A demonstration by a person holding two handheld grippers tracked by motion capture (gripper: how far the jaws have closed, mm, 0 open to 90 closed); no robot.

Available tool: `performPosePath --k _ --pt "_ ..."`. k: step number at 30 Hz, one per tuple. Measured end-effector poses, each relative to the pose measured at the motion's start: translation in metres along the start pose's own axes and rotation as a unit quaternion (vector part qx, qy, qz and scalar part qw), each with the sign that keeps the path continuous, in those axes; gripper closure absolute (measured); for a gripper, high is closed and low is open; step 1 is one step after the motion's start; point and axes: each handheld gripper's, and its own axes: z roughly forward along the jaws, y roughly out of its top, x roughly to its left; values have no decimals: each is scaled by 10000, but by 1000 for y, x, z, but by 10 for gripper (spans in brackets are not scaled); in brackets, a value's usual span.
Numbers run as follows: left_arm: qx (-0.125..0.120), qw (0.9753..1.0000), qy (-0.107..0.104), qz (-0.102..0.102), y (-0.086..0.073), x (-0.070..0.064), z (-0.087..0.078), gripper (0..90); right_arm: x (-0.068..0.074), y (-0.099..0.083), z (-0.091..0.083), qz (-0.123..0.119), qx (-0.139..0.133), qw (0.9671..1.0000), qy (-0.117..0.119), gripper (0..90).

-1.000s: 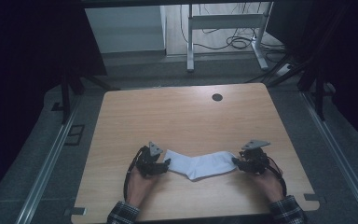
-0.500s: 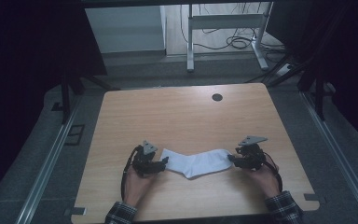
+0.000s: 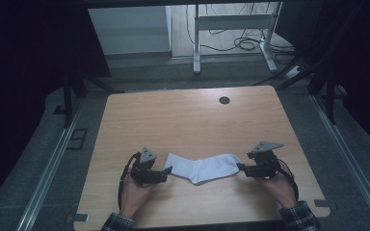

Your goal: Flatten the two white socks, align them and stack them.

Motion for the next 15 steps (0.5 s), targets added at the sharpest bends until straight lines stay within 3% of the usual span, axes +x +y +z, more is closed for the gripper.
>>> performPosePath --k 4,15 --pt "-21 10000 5 75 -6 -3 -11 155 1 -5 -6 -96 58 9999 -61 263" --pt "-38 9995 193 260 -34 -8 -32 124 4 -29 -21 -46 -75 9999 -54 138"
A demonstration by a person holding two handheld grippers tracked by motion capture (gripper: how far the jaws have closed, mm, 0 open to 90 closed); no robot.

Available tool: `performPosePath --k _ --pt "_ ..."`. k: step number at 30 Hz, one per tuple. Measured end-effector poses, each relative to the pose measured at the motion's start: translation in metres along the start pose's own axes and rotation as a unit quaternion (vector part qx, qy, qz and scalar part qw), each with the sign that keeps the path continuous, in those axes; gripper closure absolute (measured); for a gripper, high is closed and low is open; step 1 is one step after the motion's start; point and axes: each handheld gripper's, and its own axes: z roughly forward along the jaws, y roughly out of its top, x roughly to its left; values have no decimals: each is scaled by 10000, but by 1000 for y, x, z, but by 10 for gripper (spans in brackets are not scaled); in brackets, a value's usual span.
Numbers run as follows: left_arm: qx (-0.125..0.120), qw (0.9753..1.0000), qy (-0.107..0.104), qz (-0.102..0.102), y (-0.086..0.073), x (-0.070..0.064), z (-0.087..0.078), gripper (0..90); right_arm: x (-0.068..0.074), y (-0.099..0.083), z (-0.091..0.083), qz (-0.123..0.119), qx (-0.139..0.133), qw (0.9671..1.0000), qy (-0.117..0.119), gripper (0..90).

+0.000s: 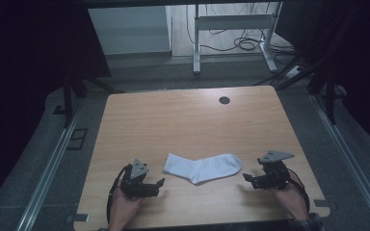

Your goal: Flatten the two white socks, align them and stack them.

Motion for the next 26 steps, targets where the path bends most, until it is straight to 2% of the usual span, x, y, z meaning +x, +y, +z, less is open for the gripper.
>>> performPosePath --k 4,7,11,13,15,18,20,26 --pt "-14 10000 -13 -49 -11 0 -3 122 0 -10 -1 56 -35 10000 -11 126" --pt "-44 9997 -113 -194 -21 2 -4 122 -1 -16 1 132 -21 9999 -9 88" --pt "56 9998 -80 -197 -34 1 0 122 -2 -24 5 132 6 9999 -31 52" --pt "148 9997 20 -170 -34 0 1 122 -2 -26 7 122 6 9999 -50 36" --pt "124 9998 67 -132 -33 -1 1 123 -2 -30 10 54 15 9999 -85 18" --pt "427 9989 55 -185 -31 -1 7 126 -3 -33 14 2 124 9999 -117 15" --pt "450 9986 42 -280 -31 1 8 122 -2 -33 13 -56 109 9999 -114 28" --pt "450 9985 79 -310 -32 1 8 121 -2 -34 13 0 90 9999 -88 41"
